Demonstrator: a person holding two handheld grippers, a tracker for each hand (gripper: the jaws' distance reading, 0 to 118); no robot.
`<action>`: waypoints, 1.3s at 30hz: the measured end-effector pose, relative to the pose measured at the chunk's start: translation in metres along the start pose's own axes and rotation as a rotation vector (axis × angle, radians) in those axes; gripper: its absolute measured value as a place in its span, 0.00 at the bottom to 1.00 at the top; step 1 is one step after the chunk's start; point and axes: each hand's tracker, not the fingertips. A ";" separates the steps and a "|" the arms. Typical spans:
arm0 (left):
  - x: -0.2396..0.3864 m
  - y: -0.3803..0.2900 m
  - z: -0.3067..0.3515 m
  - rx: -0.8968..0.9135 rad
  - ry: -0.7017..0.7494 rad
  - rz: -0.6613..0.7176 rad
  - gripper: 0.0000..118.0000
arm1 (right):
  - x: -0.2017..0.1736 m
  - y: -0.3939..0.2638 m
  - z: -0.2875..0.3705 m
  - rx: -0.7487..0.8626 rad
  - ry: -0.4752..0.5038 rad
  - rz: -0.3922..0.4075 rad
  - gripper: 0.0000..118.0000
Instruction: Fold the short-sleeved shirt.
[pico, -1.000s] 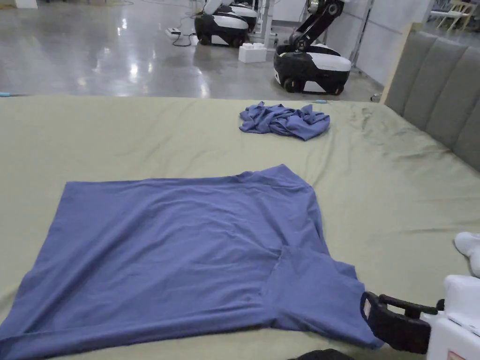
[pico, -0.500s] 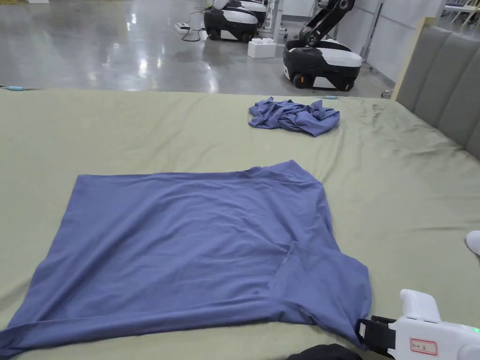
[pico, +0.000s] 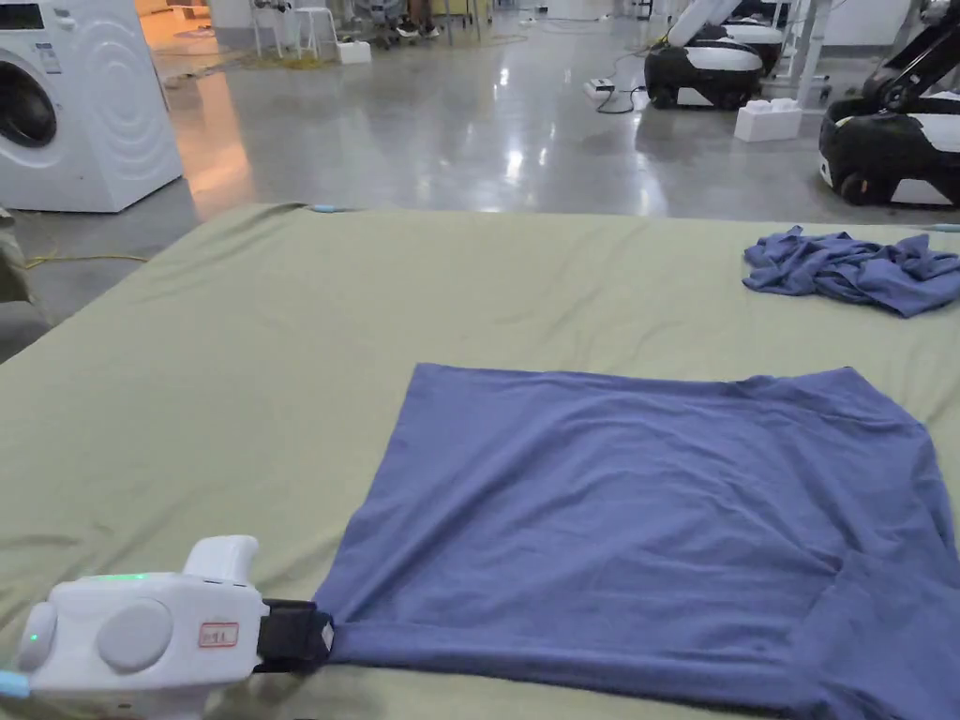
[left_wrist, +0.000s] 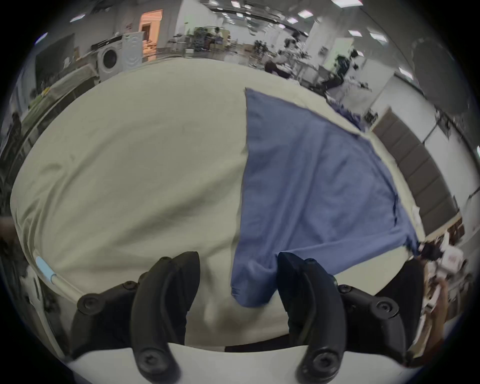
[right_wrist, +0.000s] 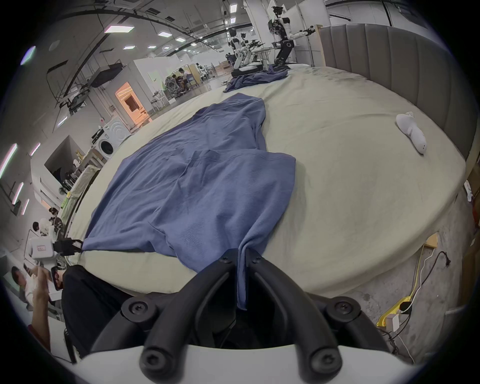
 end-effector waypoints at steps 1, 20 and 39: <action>0.000 -0.002 -0.004 0.032 0.016 -0.020 0.50 | -0.002 0.000 0.000 0.001 0.002 -0.001 0.05; 0.000 0.042 0.025 0.090 -0.247 0.175 0.03 | 0.008 0.061 0.007 0.024 0.089 -0.046 0.05; 0.016 0.147 -0.073 0.149 -0.159 0.294 0.03 | 0.020 0.187 -0.130 -0.054 -0.045 -0.121 0.05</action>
